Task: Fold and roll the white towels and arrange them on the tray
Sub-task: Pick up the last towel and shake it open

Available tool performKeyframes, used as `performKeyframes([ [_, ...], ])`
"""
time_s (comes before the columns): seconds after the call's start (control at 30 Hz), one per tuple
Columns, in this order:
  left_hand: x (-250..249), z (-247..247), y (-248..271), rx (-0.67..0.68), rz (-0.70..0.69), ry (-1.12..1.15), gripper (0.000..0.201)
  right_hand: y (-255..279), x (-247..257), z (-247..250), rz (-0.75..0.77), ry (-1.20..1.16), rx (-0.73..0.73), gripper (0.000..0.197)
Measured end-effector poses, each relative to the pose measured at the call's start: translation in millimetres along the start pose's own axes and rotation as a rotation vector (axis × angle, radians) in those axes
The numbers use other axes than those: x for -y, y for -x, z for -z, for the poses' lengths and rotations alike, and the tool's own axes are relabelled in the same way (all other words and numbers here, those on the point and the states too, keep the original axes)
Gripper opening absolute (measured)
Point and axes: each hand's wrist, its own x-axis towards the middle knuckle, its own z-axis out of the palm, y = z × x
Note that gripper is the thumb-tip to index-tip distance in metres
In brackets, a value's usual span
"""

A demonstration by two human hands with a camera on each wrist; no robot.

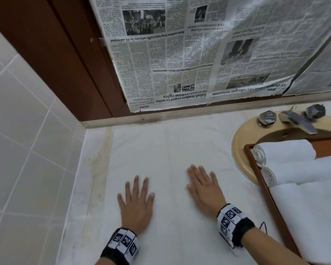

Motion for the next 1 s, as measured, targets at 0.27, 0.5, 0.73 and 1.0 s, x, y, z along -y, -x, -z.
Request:
performKeyframes([
  [0.27, 46.9, 11.8, 6.8, -0.067, 0.193, 0.019, 0.065, 13.7, -63.4, 14.3, -0.241, -0.007, 0.0, 0.061],
  [0.5, 59.1, 38.2, -17.9, -0.082, 0.145, 0.049, 0.062, 16.9, -69.8, 23.7, -0.372, -0.164, -0.301, 0.053],
  [0.73, -36.5, 55.7, -74.7, -0.04, -0.244, 0.124, 0.058, 11.9, -73.6, 35.8, -0.589, -0.168, -0.384, 0.027],
  [1.0, -209.3, 34.8, -157.6, 0.056, -0.574, 0.148, 0.039, 12.9, -86.1, 28.3, -0.592, -0.149, -0.403, 0.01],
])
